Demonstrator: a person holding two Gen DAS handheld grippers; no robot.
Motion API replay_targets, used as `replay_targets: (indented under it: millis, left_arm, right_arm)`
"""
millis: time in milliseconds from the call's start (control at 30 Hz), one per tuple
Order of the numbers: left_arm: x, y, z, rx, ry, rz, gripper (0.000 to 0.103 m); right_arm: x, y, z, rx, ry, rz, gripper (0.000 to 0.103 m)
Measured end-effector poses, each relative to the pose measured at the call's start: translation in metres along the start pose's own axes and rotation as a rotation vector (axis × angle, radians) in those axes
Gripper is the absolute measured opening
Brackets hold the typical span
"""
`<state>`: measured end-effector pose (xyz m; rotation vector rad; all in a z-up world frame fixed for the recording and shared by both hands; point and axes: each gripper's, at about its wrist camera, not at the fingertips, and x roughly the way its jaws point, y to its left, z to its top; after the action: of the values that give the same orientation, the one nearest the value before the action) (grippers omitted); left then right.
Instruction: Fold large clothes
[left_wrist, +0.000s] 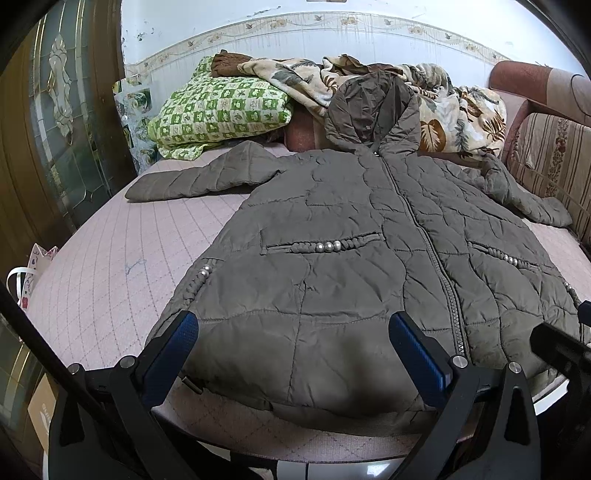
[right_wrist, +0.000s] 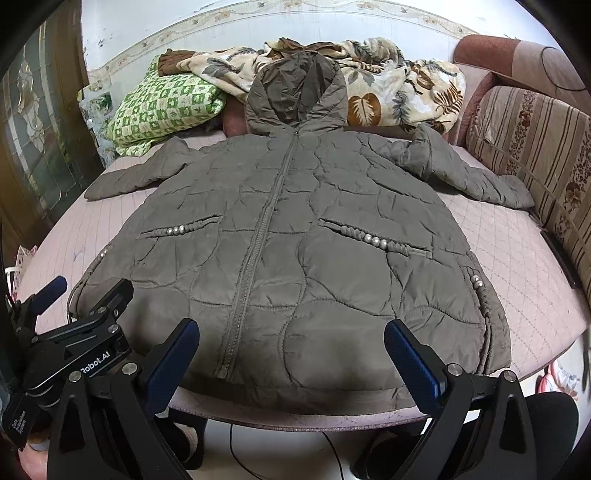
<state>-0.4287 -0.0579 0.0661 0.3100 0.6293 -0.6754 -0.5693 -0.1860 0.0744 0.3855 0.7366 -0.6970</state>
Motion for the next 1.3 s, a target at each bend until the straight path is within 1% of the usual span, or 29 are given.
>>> replay_targets:
  millis: [67, 133, 200, 233, 300, 333, 367, 400, 467, 500, 533, 600, 667, 700, 733, 767, 833, 867, 900, 967, 1067, 1133, 1200, 1300]
  left_arm:
    - [0.002, -0.001, 0.004, 0.003, 0.01, -0.007, 0.103]
    - [0.003, -0.001, 0.014, -0.001, 0.01, -0.017, 0.103]
    - [0.004, -0.001, 0.031, 0.008, -0.01, -0.025, 0.103]
    - [0.006, -0.001, 0.044, 0.015, -0.032, -0.019, 0.103]
    - [0.009, 0.0, 0.073, 0.011, -0.07, -0.008, 0.103]
    - [0.012, -0.001, 0.086, 0.005, -0.08, -0.012, 0.103]
    - [0.018, -0.001, 0.104, 0.0, -0.08, -0.024, 0.103]
    - [0.024, -0.003, 0.119, -0.005, -0.078, -0.034, 0.103]
    - [0.039, -0.008, 0.143, -0.023, -0.088, -0.04, 0.103]
    - [0.048, -0.012, 0.153, -0.027, -0.095, -0.033, 0.103]
    - [0.058, -0.016, 0.159, -0.024, -0.091, -0.024, 0.103]
    - [0.077, -0.019, 0.162, -0.032, -0.085, -0.013, 0.103]
    - [0.092, -0.018, 0.154, -0.039, -0.085, -0.007, 0.103]
    - [0.098, -0.018, 0.151, -0.036, -0.064, -0.01, 0.103]
    - [0.108, -0.019, 0.152, -0.033, -0.021, -0.027, 0.103]
    - [0.113, -0.018, 0.153, -0.033, 0.001, -0.049, 0.103]
    - [0.117, -0.018, 0.154, -0.032, -0.002, -0.052, 0.103]
    - [0.118, -0.017, 0.154, -0.029, -0.008, -0.044, 0.103]
    - [0.121, -0.018, 0.155, -0.026, -0.005, -0.044, 0.103]
    - [0.127, -0.02, 0.156, -0.02, 0.011, -0.06, 0.103]
    - [0.134, -0.025, 0.156, 0.002, 0.024, -0.057, 0.103]
    - [0.138, -0.028, 0.155, 0.016, 0.031, -0.055, 0.103]
    - [0.14, -0.029, 0.155, 0.021, 0.03, -0.057, 0.103]
    - [0.145, -0.032, 0.154, 0.03, 0.038, -0.058, 0.103]
  right_arm:
    - [0.001, -0.006, 0.002, 0.02, -0.002, -0.002, 0.102]
    - [0.002, -0.017, 0.008, 0.044, 0.002, 0.016, 0.102]
    - [-0.001, -0.04, 0.018, 0.09, -0.02, 0.021, 0.102]
    - [-0.002, -0.049, 0.023, 0.111, -0.029, 0.022, 0.102]
    - [-0.005, -0.078, 0.036, 0.168, -0.043, 0.038, 0.102]
    - [-0.007, -0.1, 0.046, 0.221, -0.053, 0.03, 0.102]
    - [-0.009, -0.113, 0.051, 0.257, -0.058, 0.03, 0.102]
    - [-0.01, -0.136, 0.06, 0.315, -0.065, 0.036, 0.102]
    - [-0.014, -0.171, 0.073, 0.401, -0.077, 0.017, 0.102]
    - [-0.015, -0.184, 0.078, 0.426, -0.083, 0.004, 0.102]
    - [-0.016, -0.206, 0.084, 0.465, -0.092, -0.012, 0.102]
    - [-0.017, -0.239, 0.094, 0.528, -0.113, -0.021, 0.102]
    - [-0.014, -0.275, 0.104, 0.608, -0.122, -0.021, 0.102]
    - [-0.011, -0.293, 0.108, 0.653, -0.129, -0.021, 0.101]
    - [-0.008, -0.308, 0.111, 0.683, -0.139, -0.022, 0.1]
    - [-0.003, -0.326, 0.114, 0.715, -0.138, -0.031, 0.097]
    - [0.009, -0.357, 0.119, 0.784, -0.144, -0.041, 0.085]
    - [0.015, -0.371, 0.121, 0.815, -0.152, -0.041, 0.074]
    - [0.023, -0.385, 0.123, 0.846, -0.16, -0.037, 0.068]
    - [0.039, -0.409, 0.128, 0.902, -0.174, -0.047, 0.067]
    - [0.065, -0.436, 0.133, 0.954, -0.175, -0.114, 0.067]
    - [0.082, -0.448, 0.136, 0.969, -0.175, -0.128, 0.061]
    - [0.101, -0.46, 0.14, 0.973, -0.165, -0.164, 0.051]
    - [0.124, -0.475, 0.143, 0.995, -0.169, -0.184, 0.047]
